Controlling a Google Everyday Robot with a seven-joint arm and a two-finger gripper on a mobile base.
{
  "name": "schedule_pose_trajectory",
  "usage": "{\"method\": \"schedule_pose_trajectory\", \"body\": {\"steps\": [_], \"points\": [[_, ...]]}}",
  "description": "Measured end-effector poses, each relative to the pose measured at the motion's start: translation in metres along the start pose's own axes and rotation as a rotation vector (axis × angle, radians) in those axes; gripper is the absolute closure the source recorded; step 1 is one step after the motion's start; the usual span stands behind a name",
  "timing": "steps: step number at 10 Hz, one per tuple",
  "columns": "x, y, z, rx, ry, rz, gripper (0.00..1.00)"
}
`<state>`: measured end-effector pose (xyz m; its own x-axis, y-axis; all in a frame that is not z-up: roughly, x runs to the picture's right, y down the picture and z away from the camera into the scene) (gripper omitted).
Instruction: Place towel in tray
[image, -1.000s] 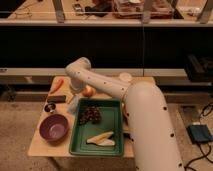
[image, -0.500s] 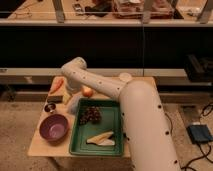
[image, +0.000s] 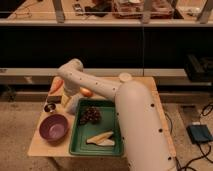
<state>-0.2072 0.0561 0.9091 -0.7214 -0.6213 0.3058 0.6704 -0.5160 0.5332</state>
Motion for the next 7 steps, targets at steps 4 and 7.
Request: {"method": "schedule_pose_trajectory", "body": {"steps": [4, 7], "points": [[-0.009, -0.008, 0.031, 0.018, -0.032, 0.016, 0.20], [-0.012, -0.011, 0.041, 0.020, -0.042, 0.024, 0.37]]}}
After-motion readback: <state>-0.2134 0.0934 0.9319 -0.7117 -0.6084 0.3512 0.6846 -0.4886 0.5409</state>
